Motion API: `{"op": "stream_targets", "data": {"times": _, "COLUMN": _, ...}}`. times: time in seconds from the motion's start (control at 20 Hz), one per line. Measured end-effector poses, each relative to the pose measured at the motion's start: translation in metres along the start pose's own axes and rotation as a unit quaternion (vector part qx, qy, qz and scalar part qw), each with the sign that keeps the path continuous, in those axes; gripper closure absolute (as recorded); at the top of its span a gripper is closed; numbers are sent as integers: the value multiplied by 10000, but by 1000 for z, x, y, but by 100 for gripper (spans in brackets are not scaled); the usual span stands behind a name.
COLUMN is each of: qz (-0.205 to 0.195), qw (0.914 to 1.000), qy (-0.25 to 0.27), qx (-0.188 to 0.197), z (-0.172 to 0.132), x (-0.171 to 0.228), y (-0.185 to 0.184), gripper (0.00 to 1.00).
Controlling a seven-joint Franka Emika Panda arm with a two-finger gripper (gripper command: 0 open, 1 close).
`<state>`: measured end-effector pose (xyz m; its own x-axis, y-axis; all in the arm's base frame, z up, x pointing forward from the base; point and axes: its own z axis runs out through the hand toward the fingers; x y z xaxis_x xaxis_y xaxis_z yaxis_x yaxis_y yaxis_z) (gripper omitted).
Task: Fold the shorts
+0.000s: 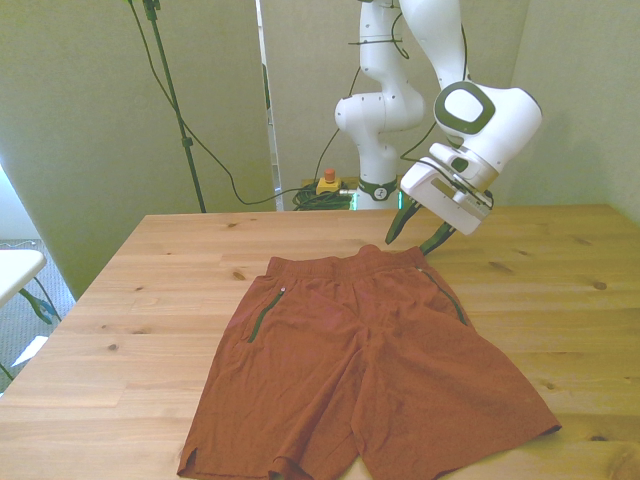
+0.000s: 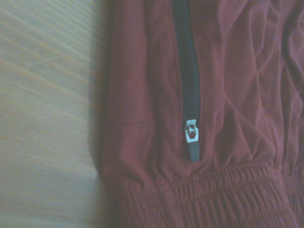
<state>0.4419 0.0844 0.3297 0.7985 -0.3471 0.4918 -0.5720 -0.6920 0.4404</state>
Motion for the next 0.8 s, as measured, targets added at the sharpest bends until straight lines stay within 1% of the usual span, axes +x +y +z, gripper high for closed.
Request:
{"op": "stream_targets", "data": {"times": 0.35, "qz": 87, "qw": 10000, "qy": -24, "qx": 3, "z": 3, "x": 0, "y": 0, "gripper": 100}}
{"op": "stream_targets", "data": {"times": 0.8, "qz": 30, "qw": 9999, "qy": -73, "qx": 95, "z": 4, "x": -8, "y": -6, "gripper": 100}}
